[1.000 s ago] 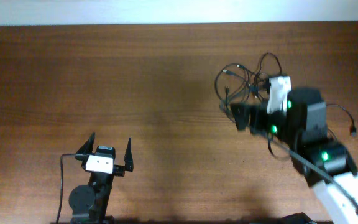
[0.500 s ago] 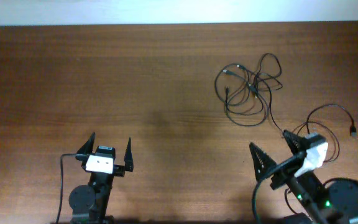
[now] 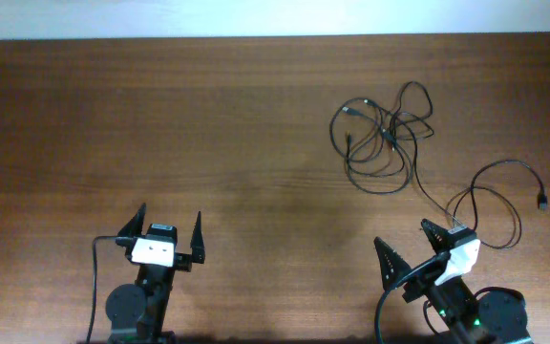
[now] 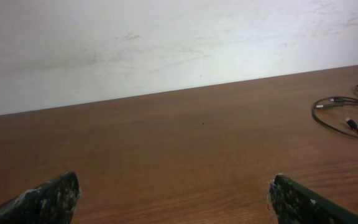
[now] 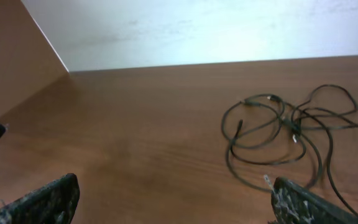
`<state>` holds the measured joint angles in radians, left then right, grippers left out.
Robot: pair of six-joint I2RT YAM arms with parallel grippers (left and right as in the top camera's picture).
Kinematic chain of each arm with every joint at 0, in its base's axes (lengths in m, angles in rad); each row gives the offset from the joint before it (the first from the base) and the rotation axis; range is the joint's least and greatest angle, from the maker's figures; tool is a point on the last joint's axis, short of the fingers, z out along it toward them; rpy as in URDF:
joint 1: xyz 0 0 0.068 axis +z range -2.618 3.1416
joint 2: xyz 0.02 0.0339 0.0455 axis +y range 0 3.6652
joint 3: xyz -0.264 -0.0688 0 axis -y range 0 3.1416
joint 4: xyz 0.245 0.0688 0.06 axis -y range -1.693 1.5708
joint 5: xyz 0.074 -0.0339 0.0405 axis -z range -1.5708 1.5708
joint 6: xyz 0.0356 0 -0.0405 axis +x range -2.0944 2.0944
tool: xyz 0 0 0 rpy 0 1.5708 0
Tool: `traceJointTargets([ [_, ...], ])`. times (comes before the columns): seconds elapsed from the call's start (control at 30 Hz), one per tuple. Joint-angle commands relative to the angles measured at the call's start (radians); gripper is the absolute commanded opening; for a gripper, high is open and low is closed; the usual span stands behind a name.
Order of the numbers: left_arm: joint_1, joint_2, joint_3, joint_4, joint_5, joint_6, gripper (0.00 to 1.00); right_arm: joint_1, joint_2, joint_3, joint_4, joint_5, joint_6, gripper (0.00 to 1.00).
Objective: Untangle cables
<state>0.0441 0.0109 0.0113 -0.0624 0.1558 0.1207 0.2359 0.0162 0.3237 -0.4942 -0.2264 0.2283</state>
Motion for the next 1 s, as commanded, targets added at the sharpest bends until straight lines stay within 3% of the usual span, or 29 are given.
traceJointTargets([
  [0.0,-0.004,-0.005,-0.002,-0.006,-0.007,0.016,0.99,-0.019,-0.013,-0.011,0.110,0.002,-0.004,0.98],
  [0.1,-0.004,-0.005,-0.002,-0.006,-0.007,0.016,0.99,-0.050,-0.013,-0.063,0.414,0.003,-0.004,0.99],
  [0.13,-0.004,-0.005,-0.002,-0.006,-0.007,0.016,0.99,-0.057,-0.013,-0.075,0.446,0.002,-0.004,0.99],
  [0.5,-0.004,-0.005,-0.002,-0.006,-0.007,0.016,0.99,-0.081,-0.013,-0.319,0.461,0.003,-0.004,0.98],
  [0.97,-0.004,-0.005,-0.002,-0.006,-0.007,0.016,0.99,-0.081,-0.013,-0.318,0.435,0.003,-0.004,0.98],
])
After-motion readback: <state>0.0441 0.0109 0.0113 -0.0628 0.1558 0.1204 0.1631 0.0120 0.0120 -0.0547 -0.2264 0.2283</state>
